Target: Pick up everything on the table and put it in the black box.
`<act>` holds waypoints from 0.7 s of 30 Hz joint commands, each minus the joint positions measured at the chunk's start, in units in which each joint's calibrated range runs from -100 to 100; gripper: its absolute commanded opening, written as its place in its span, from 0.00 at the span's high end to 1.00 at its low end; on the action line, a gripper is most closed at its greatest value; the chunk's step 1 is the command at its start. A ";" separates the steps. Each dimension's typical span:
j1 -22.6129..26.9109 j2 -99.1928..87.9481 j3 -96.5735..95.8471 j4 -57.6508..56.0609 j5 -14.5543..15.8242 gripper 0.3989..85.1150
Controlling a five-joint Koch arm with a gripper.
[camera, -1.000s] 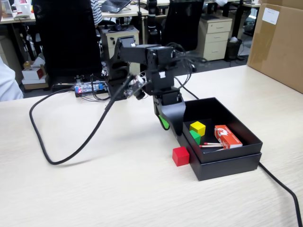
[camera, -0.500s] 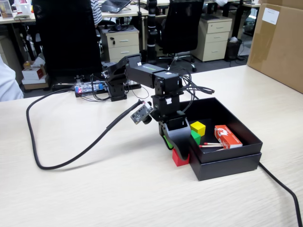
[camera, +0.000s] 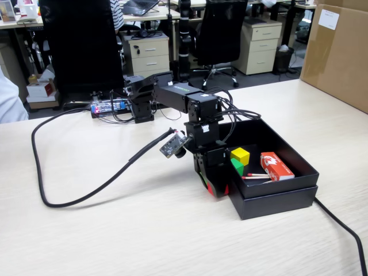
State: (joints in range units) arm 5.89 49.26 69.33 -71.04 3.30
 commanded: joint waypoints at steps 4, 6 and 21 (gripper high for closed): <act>-0.39 -5.82 1.75 -1.49 -0.10 0.99; -0.73 -12.94 0.66 -3.65 0.44 0.99; 11.87 -54.02 -17.83 -4.16 1.42 0.99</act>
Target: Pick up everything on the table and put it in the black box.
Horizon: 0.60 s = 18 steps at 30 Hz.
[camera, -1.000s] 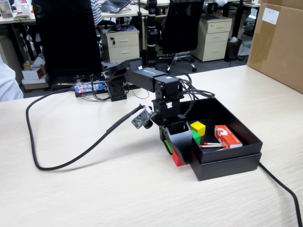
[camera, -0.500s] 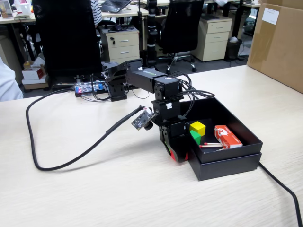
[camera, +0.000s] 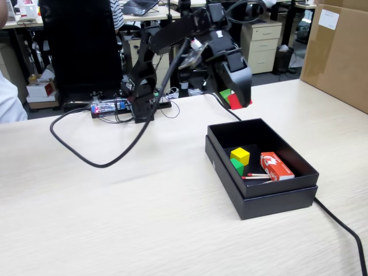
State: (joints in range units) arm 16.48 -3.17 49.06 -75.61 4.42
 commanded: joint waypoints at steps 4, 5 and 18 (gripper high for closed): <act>2.74 11.61 6.24 0.92 1.37 0.99; 2.69 18.95 8.51 0.92 1.81 0.99; 2.34 33.87 10.77 1.10 2.20 0.99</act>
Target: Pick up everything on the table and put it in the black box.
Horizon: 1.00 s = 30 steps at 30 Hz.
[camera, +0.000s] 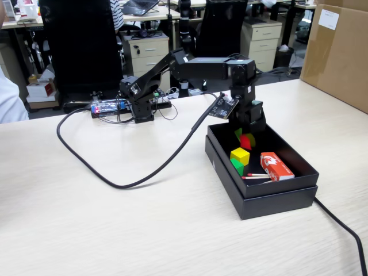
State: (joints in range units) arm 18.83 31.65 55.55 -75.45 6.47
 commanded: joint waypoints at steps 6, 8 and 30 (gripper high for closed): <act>0.05 -0.15 3.75 0.94 0.39 0.93; 0.05 -0.50 3.11 0.94 0.24 0.80; -6.98 -66.02 -21.28 1.20 -1.61 0.45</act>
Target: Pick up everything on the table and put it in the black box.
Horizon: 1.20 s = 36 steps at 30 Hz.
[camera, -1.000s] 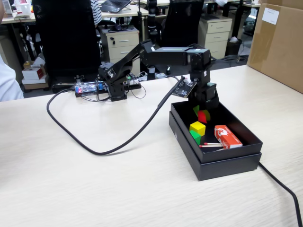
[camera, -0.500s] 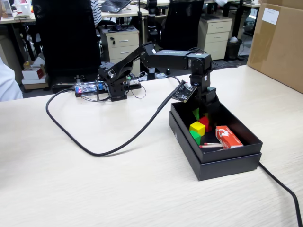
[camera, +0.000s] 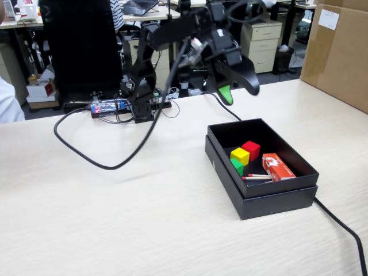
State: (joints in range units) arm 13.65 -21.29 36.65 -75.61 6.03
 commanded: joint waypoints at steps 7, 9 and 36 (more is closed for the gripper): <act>-9.62 -42.56 -33.66 7.92 -3.22 0.44; -11.77 -51.17 -44.63 11.38 -4.25 0.44; -14.95 -78.71 -111.17 47.06 -7.18 0.40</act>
State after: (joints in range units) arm -1.29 -98.83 -74.53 -33.26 -1.05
